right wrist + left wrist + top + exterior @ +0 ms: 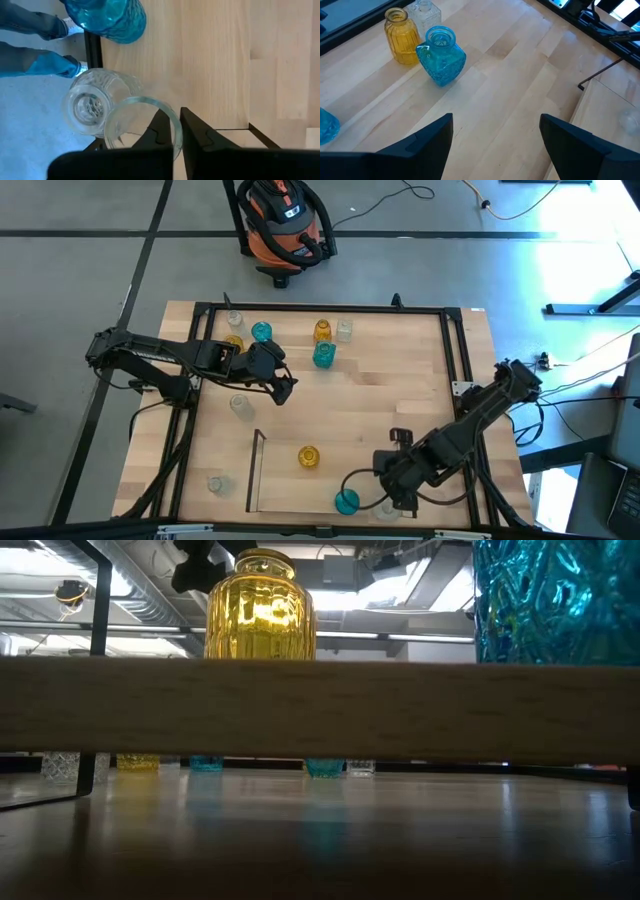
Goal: Sort vases onto shelf
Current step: Put the blue flower vase on the shelf aligned with the other blue flower vase
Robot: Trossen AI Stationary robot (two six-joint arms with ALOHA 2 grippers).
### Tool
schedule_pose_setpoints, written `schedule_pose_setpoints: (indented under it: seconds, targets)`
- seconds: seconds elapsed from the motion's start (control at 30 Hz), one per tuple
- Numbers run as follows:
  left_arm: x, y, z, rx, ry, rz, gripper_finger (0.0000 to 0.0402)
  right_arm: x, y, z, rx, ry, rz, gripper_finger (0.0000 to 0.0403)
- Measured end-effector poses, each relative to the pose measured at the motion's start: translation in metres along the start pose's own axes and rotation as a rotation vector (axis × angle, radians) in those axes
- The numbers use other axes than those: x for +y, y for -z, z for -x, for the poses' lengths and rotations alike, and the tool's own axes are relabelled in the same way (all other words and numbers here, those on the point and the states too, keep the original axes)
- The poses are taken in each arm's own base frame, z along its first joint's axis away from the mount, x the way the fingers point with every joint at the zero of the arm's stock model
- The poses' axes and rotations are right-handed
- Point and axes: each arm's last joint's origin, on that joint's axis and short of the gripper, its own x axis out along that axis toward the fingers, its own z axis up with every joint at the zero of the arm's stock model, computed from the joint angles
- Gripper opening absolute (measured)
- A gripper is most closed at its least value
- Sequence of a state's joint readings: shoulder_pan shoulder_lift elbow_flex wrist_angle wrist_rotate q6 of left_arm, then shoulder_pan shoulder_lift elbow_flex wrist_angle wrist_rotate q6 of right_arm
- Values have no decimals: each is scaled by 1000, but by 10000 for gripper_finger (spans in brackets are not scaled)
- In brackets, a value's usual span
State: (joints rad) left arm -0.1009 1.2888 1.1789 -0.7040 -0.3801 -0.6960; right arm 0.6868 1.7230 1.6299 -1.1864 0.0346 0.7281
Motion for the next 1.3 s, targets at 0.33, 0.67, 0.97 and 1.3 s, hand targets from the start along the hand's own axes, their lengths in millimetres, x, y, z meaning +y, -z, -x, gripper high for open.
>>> schedule_pose_setpoints:
  seconds: [0.33,0.67,0.97,1.3]
  targets:
    - [0,0,0,2,-1,-1,289,-1,-4,-6,-7,23,-10,0]
    - [0,0,0,2,-1,-1,289,-11,-11,-7,-17,64,-40,0]
    - [0,0,0,2,-1,-1,289,-11,-8,-7,18,62,-36,8]
    - [0,0,0,2,-1,-1,289,-12,-6,-7,49,56,-46,5]
